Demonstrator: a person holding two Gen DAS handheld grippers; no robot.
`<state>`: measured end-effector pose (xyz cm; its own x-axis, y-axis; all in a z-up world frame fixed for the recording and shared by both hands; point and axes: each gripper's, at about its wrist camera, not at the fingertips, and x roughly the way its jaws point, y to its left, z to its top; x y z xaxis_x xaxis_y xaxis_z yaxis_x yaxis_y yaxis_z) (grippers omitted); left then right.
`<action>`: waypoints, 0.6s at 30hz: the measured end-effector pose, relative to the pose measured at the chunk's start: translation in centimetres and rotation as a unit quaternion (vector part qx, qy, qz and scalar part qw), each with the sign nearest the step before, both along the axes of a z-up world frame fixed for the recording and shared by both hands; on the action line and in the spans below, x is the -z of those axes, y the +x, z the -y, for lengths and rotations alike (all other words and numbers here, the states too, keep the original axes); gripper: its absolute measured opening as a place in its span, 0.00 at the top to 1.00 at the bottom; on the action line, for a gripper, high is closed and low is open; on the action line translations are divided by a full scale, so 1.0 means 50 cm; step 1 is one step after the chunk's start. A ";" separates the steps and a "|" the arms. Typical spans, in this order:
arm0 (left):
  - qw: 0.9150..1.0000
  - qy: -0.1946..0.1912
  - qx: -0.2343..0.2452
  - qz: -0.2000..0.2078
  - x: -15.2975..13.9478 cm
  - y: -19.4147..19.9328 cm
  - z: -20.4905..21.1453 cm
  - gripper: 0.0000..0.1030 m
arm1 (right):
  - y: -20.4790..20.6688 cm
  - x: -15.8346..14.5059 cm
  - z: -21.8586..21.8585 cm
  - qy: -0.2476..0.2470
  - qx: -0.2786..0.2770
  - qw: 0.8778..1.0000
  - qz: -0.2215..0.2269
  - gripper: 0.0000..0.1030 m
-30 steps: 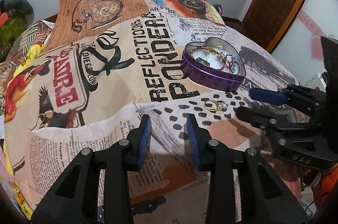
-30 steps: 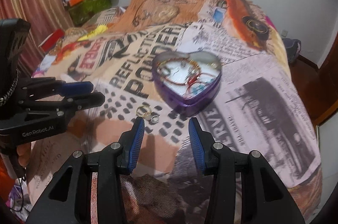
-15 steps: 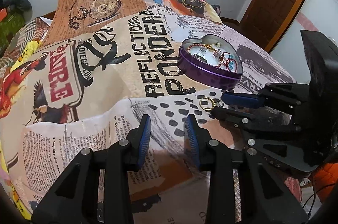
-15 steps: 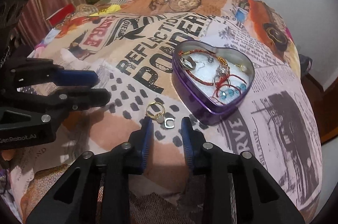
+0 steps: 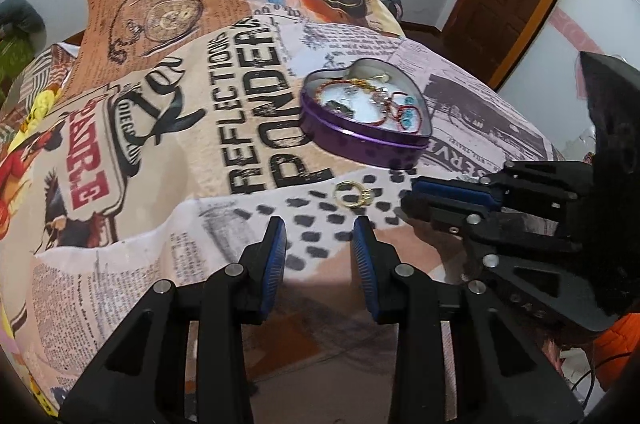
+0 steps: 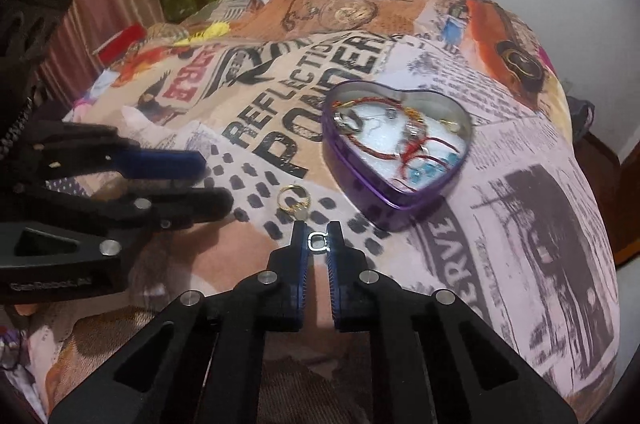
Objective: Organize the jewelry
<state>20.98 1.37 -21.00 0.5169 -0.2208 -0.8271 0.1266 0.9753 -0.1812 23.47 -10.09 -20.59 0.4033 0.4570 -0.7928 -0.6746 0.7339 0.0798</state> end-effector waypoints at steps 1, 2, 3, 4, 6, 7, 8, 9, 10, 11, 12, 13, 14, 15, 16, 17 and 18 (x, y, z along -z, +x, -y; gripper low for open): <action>1.000 0.000 0.004 0.000 0.000 0.001 0.006 0.67 | -0.001 -0.004 0.011 0.005 0.009 1.000 0.001 0.92; 1.000 0.001 0.008 0.000 0.001 0.004 0.013 0.67 | 0.000 -0.008 0.019 0.008 0.016 1.000 0.002 0.92; 1.000 0.003 0.011 0.000 0.002 0.008 0.020 0.67 | 0.000 -0.011 0.027 0.012 0.023 1.000 0.003 0.92; 1.000 0.005 0.015 -0.001 0.004 0.011 0.026 0.67 | 0.001 -0.014 0.032 0.013 0.029 0.999 0.006 0.92; 1.000 0.008 0.020 -0.004 0.010 0.019 0.037 0.67 | 0.001 -0.021 0.044 0.013 0.043 0.999 0.016 0.92; 1.000 0.010 0.021 -0.005 0.012 0.023 0.042 0.67 | 0.000 -0.025 0.051 0.015 0.049 0.998 0.021 0.92; 1.000 0.010 0.023 -0.006 0.014 0.026 0.044 0.67 | 0.001 -0.027 0.055 0.018 0.052 0.998 0.022 0.92; 1.000 0.009 0.024 -0.008 0.016 0.030 0.046 0.67 | 0.002 -0.030 0.059 0.022 0.054 0.998 0.022 0.92; 1.000 0.007 0.024 -0.009 0.018 0.033 0.046 0.67 | 0.002 -0.032 0.062 0.025 0.056 0.998 0.023 0.92; 1.000 0.004 0.024 -0.010 0.020 0.036 0.047 0.67 | 0.002 -0.033 0.065 0.027 0.058 0.998 0.024 0.92; 1.000 0.002 0.023 -0.012 0.022 0.039 0.047 0.67 | 0.002 -0.035 0.067 0.029 0.062 0.997 0.027 0.92; 1.000 -0.001 0.022 -0.014 0.024 0.042 0.046 0.67 | 0.002 -0.036 0.070 0.031 0.064 0.997 0.029 0.92; 1.000 -0.003 0.021 -0.015 0.026 0.045 0.046 0.67 | 0.002 -0.037 0.072 0.038 0.067 0.997 0.027 0.92; 1.000 -0.004 0.021 -0.015 0.027 0.046 0.046 0.67 | 0.003 -0.037 0.074 0.042 0.068 0.996 0.025 0.92; 1.000 -0.004 0.020 -0.015 0.029 0.049 0.046 0.67 | 0.003 -0.037 0.075 0.049 0.071 0.996 0.022 0.92; 1.000 -0.003 0.020 -0.014 0.031 0.050 0.047 0.67 | 0.002 -0.036 0.075 0.051 0.071 0.996 0.021 0.92; 1.000 -0.001 0.020 -0.013 0.032 0.052 0.048 0.67 | 0.002 -0.035 0.075 0.052 0.071 0.996 0.021 0.92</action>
